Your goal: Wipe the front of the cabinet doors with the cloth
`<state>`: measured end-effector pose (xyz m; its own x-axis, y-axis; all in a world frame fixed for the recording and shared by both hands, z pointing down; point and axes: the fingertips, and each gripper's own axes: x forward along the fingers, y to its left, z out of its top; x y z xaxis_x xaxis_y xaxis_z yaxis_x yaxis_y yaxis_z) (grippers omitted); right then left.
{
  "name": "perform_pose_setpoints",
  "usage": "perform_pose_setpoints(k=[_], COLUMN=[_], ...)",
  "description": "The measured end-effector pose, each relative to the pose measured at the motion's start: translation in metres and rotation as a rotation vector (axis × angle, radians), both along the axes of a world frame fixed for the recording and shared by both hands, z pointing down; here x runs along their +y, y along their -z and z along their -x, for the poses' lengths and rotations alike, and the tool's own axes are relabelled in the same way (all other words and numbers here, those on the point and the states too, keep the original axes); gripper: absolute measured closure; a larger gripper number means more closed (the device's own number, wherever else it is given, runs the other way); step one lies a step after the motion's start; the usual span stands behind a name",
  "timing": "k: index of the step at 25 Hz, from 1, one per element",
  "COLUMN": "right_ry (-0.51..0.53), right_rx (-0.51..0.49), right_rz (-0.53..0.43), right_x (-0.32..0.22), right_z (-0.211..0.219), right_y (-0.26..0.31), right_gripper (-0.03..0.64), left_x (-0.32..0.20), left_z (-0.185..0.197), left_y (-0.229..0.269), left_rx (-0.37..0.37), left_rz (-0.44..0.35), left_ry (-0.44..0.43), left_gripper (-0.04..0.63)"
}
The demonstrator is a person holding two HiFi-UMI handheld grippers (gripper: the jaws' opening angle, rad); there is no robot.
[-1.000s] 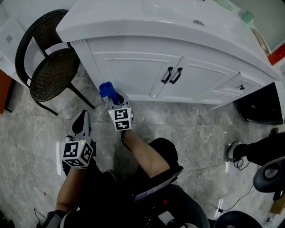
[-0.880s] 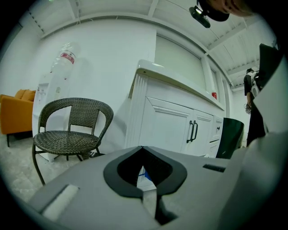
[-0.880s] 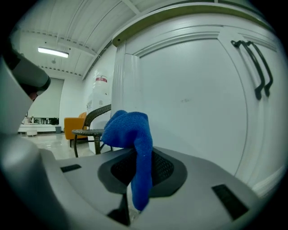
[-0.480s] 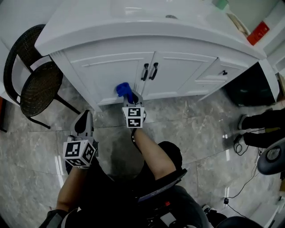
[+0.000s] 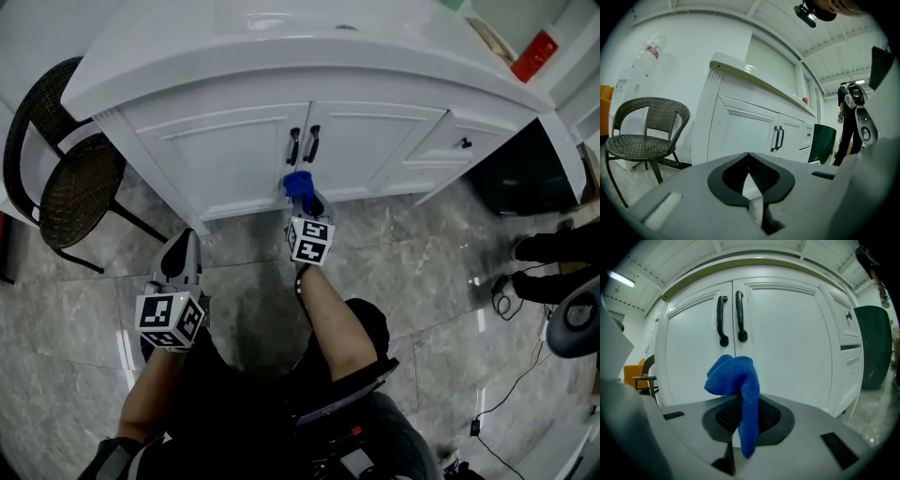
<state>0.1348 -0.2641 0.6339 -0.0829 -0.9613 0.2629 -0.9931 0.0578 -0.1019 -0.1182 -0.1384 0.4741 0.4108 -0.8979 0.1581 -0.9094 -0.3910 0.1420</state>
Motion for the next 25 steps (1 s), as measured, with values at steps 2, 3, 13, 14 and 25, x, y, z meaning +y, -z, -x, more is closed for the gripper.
perform_pose_setpoints(k=[2, 3, 13, 14, 25], right_ry=[0.011, 0.024, 0.312, 0.346, 0.637], right_rx=[-0.013, -0.024, -0.116, -0.115, 0.054], right_rz=[0.002, 0.005, 0.035, 0.035, 0.001], right_x=[0.002, 0.005, 0.025, 0.023, 0.016], right_z=[0.005, 0.01, 0.156, 0.174, 0.295], right_y=[0.0, -0.001, -0.011, -0.012, -0.032], right_gripper=[0.568, 0.568, 0.568, 0.568, 0.568], left_x=[0.001, 0.001, 0.001, 0.003, 0.035], left_z=[0.002, 0.003, 0.027, 0.034, 0.116], left_y=[-0.001, -0.002, -0.007, -0.006, -0.014], left_rx=[0.004, 0.006, -0.002, -0.014, -0.068], left_rz=[0.003, 0.005, 0.018, 0.016, 0.059], left_ry=[0.009, 0.014, 0.061, 0.073, 0.261], left_gripper=[0.592, 0.592, 0.592, 0.592, 0.592])
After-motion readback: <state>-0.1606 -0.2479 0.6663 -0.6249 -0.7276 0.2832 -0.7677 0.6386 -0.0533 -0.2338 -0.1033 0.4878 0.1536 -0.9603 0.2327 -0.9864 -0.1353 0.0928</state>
